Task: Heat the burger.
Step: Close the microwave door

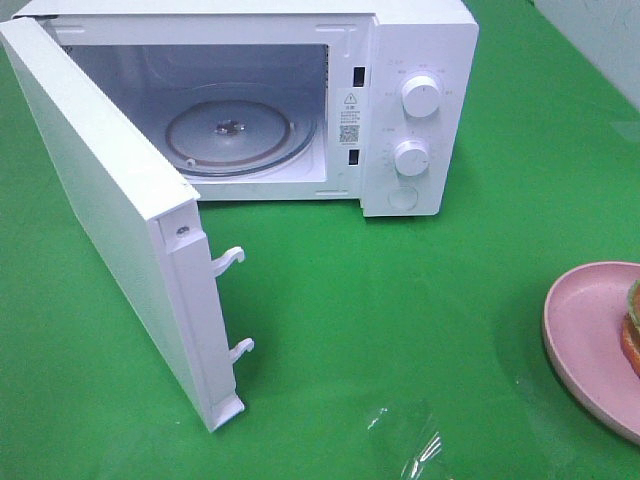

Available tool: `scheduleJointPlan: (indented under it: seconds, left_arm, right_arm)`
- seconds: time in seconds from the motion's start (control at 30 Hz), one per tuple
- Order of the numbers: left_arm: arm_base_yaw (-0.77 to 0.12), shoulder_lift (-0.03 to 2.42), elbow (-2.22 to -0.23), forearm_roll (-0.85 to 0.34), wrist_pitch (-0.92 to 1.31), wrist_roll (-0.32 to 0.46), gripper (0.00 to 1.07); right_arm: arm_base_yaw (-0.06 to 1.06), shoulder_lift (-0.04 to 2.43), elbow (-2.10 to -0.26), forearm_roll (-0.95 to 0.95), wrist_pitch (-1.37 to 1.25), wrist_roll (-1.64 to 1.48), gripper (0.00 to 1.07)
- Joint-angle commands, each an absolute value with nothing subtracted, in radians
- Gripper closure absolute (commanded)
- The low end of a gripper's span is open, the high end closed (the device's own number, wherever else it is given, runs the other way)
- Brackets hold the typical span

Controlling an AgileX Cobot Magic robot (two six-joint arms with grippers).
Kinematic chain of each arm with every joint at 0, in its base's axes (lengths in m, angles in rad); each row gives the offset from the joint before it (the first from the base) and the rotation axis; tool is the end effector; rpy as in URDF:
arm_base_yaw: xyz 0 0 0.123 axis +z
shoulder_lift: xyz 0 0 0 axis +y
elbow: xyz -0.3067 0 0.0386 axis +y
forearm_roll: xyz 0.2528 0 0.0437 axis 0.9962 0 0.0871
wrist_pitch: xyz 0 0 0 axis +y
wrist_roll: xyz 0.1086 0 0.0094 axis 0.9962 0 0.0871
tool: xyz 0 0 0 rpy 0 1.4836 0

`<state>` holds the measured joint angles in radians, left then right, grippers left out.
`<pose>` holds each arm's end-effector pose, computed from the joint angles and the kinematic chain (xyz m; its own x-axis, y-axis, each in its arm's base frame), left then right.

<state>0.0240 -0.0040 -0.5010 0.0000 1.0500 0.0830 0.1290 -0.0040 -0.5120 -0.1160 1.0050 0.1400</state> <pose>-0.0090 -0.0002 0.2727 -0.4423 0.0723 -0.8939 0.0127 0.9971 0.0744 -0.0071 -0.0117 0.2809 -0.3869 0.0276 -0.9217 -0.0088 0.9994 0.0336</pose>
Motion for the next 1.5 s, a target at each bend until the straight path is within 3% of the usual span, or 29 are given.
scheduleJointPlan:
  seconds: [0.03,1.5]
  left_arm:
    - [0.02,-0.024,-0.499,0.0,1.043,0.084,0.09]
    - [0.02,-0.023,-0.516,0.0,1.02,0.074,0.09]
  right_arm:
    - [0.121,-0.03,-0.509,-0.119,1.005,0.131,0.31]
    - [0.121,-0.03,-0.509,-0.119,1.005,0.131,0.31]
